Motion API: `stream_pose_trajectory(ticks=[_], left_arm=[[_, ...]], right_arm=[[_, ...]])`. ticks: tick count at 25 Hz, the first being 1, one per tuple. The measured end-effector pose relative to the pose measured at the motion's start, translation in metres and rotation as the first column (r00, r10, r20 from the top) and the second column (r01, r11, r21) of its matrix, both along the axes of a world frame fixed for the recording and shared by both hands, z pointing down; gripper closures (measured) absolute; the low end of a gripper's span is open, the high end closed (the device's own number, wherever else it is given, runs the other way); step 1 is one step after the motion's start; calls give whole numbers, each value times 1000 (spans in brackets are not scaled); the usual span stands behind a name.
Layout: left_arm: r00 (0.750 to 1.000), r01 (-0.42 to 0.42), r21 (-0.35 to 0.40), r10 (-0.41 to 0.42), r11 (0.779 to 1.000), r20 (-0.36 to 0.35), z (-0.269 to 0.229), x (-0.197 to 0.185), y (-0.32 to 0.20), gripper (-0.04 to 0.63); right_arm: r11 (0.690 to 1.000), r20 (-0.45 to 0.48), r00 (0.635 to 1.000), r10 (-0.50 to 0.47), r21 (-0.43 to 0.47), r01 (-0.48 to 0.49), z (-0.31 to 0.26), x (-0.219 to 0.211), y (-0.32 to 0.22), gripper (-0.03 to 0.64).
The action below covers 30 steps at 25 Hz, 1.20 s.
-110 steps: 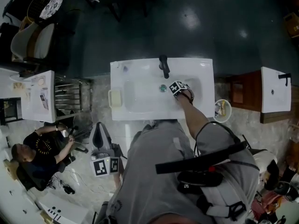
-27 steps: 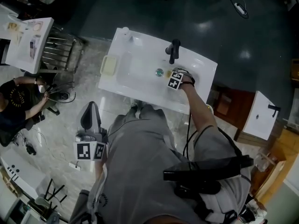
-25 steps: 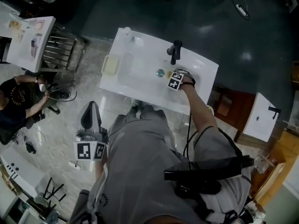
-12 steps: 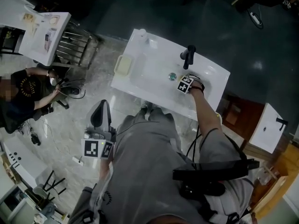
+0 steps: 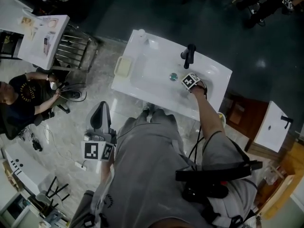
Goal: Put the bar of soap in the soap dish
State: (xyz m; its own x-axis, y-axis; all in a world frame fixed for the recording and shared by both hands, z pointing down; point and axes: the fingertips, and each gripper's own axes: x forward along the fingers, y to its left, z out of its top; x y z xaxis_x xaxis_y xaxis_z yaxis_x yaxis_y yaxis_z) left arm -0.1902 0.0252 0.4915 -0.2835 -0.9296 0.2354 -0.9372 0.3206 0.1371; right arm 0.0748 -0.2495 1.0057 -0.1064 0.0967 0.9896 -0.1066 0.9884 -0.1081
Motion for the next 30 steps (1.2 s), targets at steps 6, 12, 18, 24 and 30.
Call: stream_pose_trajectory(ticks=[6, 12, 18, 24, 30], left_arm=[[999, -37, 20, 37, 999, -10, 3, 4, -8, 598], [998, -58, 47, 58, 997, -10, -2, 1, -12, 598], [994, -101, 69, 103, 992, -20, 2, -1, -23, 598], [982, -182, 114, 186, 977, -25, 0, 7, -51, 598], [953, -294, 149, 302, 944, -33, 3, 26, -83, 598]], right_arm=[[999, -4, 999, 45, 13, -45, -11, 17, -1, 437], [999, 39, 998, 42, 12, -42, -38, 29, 8, 439], [999, 77, 997, 0, 34, -2, -83, 32, 16, 439], [994, 122, 990, -72, 92, 60, -142, 33, 19, 440], [984, 166, 979, -121, 152, 96, -210, 32, 27, 440]])
